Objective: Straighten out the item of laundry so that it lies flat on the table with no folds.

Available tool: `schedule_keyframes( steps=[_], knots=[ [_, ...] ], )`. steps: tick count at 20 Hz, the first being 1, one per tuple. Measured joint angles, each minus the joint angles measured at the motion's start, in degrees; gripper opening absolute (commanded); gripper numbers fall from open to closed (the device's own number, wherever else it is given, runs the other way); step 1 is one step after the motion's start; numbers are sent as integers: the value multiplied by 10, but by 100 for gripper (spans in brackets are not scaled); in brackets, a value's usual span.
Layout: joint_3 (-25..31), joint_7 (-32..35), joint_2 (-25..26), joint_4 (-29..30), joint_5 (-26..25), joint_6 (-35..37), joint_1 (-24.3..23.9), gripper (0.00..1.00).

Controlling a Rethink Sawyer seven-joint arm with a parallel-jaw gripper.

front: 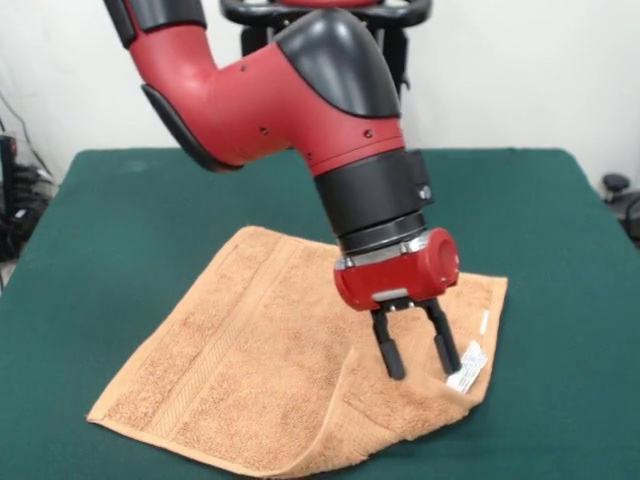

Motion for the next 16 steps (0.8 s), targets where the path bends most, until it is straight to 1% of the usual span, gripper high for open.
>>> schedule_keyframes(
  steps=[10,16],
  knots=[
    [0,0,2,-2,0,0,-8,100],
    [-1,0,23,-26,0,0,0,100]
  ],
)
